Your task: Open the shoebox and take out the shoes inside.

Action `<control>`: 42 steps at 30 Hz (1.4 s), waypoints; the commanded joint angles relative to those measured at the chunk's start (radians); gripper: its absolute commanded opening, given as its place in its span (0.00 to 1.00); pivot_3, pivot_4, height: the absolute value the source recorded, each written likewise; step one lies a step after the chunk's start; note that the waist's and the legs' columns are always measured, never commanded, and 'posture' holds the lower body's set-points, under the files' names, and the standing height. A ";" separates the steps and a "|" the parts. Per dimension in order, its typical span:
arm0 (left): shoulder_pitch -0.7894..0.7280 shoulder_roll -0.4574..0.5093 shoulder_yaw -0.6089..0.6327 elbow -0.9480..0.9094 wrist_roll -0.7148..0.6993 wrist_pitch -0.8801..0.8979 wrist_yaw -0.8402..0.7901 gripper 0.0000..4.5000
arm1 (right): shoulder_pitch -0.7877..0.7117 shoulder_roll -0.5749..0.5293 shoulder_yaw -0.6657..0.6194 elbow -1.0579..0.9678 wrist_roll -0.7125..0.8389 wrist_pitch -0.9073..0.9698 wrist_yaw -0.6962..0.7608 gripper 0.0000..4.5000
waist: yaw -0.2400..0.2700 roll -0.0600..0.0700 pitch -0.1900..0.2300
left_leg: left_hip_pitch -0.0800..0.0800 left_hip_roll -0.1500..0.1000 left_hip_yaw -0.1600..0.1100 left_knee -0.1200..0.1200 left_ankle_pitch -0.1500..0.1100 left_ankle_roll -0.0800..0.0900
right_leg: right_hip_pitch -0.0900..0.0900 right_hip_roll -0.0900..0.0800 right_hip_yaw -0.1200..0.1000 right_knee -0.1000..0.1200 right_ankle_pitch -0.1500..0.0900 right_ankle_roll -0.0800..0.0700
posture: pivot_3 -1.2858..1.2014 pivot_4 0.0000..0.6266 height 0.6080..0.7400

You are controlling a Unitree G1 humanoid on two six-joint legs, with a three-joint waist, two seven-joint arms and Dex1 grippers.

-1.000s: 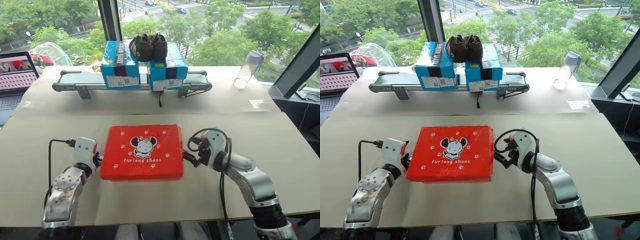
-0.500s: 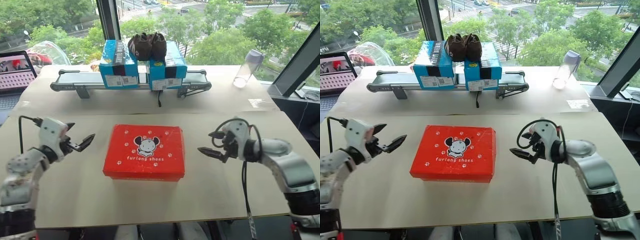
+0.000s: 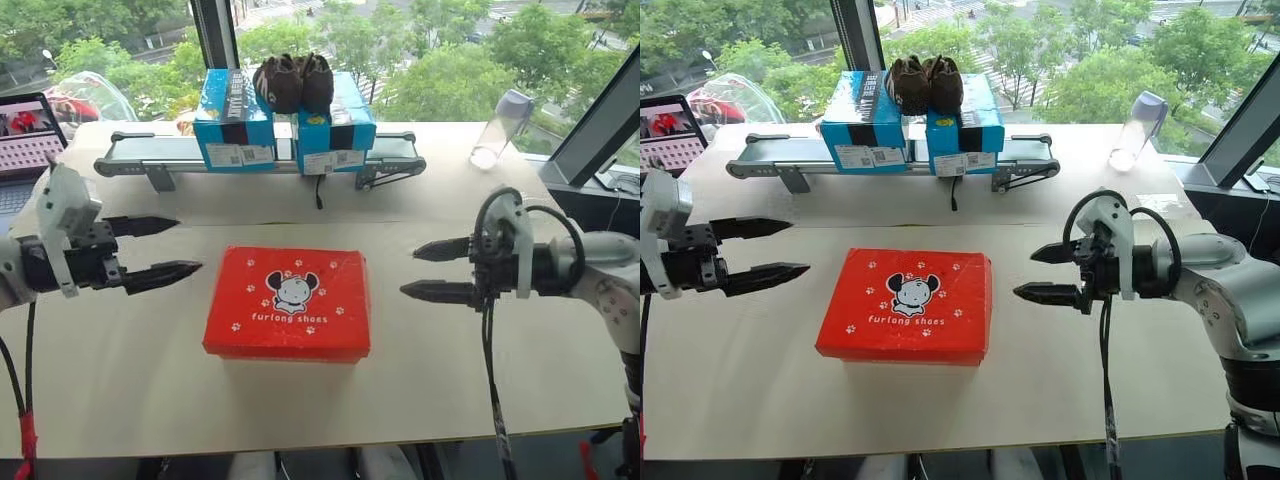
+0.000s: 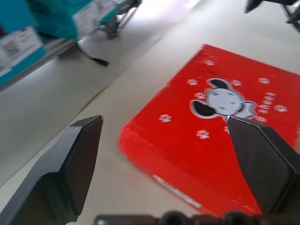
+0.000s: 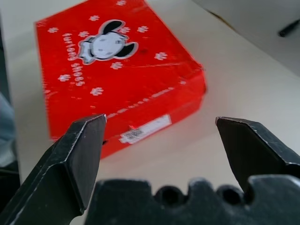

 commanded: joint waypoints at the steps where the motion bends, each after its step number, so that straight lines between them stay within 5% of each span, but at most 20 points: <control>1: -0.044 0.091 -0.004 -0.044 -0.067 0.060 -0.080 1.00 | -0.036 -0.062 -0.066 -0.085 0.109 0.097 0.003 1.00 | 0.000 0.000 0.002 | 0.000 0.000 0.000 0.000 0.000 0.000 | 0.000 0.000 0.000 0.000 0.000 0.000 | 0.52 0.24 1.00; 9: -0.188 0.180 -0.088 -0.027 -0.115 0.092 -0.158 1.00 | 0.055 -0.198 -0.044 -0.166 0.181 0.139 0.070 0.45 | 0.004 0.000 0.003 | -0.001 0.000 0.000 0.000 0.000 0.000 | -0.001 0.000 -0.001 0.000 -0.002 0.002 | 0.52 0.24 1.00; 15: -0.199 0.244 -0.098 -0.022 -0.118 0.102 -0.246 1.00 | 0.132 -0.134 0.061 -0.114 0.052 0.012 0.014 0.01 | -0.004 -0.001 0.004 | -0.001 0.000 0.001 0.001 0.000 0.000 | -0.001 0.000 0.000 0.000 -0.002 0.002 | 0.52 0.24 1.00; 23: -0.165 0.312 -0.050 0.006 -0.102 0.113 -0.329 1.00 | 0.158 -0.031 0.229 0.019 -0.130 -0.184 0.059 0.01 | 0.000 -0.001 0.004 | -0.001 0.001 0.001 0.002 0.000 0.000 | -0.001 0.001 0.000 0.001 -0.002 0.002 | 0.52 0.24 1.00; 32: -0.094 0.279 0.098 0.044 -0.113 0.155 -0.350 1.00 | 0.117 0.103 0.342 0.053 -0.149 -0.200 0.112 0.01 | 0.000 -0.002 0.004 | -0.001 0.001 0.001 0.002 0.000 0.000 | -0.001 0.001 -0.001 0.002 -0.002 0.001 | 0.52 0.24 1.00; 42: -0.133 0.199 0.152 0.073 -0.161 0.173 -0.240 1.00 | 0.041 0.183 0.180 0.033 0.085 -0.046 0.105 0.01 | 0.002 -0.002 0.005 | 0.000 0.000 0.001 0.005 0.000 0.000 | -0.002 0.001 0.000 0.008 -0.002 0.001 | 0.52 0.24 1.00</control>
